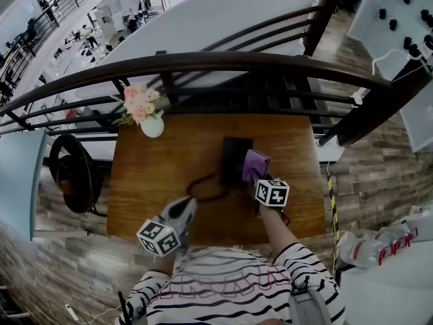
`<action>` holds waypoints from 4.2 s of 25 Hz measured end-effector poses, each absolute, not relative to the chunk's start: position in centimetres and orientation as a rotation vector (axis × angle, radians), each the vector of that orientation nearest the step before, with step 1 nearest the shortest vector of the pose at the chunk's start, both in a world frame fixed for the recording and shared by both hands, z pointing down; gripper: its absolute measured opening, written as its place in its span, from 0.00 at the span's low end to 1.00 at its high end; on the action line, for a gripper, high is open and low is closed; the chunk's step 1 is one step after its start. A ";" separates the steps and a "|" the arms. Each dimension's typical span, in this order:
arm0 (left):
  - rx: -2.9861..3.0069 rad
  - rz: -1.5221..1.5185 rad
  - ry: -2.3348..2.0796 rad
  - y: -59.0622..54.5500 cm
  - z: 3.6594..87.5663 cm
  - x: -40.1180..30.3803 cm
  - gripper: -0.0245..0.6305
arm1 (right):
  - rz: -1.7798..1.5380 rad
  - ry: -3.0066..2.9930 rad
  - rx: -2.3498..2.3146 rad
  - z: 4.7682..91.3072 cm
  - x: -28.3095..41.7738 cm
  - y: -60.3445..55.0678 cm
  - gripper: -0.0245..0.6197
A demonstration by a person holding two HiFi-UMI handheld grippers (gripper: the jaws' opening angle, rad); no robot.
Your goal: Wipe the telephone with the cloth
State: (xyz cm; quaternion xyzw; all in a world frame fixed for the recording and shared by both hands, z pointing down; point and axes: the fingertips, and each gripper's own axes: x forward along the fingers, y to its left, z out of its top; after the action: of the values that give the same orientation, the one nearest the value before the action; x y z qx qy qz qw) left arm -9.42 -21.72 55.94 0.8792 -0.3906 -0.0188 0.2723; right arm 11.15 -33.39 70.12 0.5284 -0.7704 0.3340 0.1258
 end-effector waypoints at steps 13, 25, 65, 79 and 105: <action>2.340 -0.068 -1.120 -20.8 55.6 -11.0 0.04 | 0.969 -2.399 1.194 70.8 -1.2 -31.1 0.12; 2.341 -0.070 -1.126 -20.4 55.2 -11.3 0.04 | 0.927 -2.315 1.218 72.8 0.9 -30.6 0.12; 2.397 -0.104 -1.061 -20.0 53.7 -8.7 0.04 | 0.897 -2.478 1.466 62.3 9.8 -25.9 0.12; 2.413 -0.126 -1.074 -19.1 52.5 -9.3 0.04 | 0.914 -2.660 1.447 55.8 8.5 -20.8 0.12; 2.415 -0.125 -1.075 -17.3 52.4 -9.6 0.04 | 0.862 -2.676 1.421 54.6 8.6 -17.7 0.12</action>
State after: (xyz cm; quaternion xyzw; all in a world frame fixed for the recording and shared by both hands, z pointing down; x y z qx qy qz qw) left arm -9.63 -17.30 52.37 0.8848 -0.3937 -0.0457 0.2451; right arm 8.60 -17.68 54.62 0.4510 -0.8495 0.2736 -0.0041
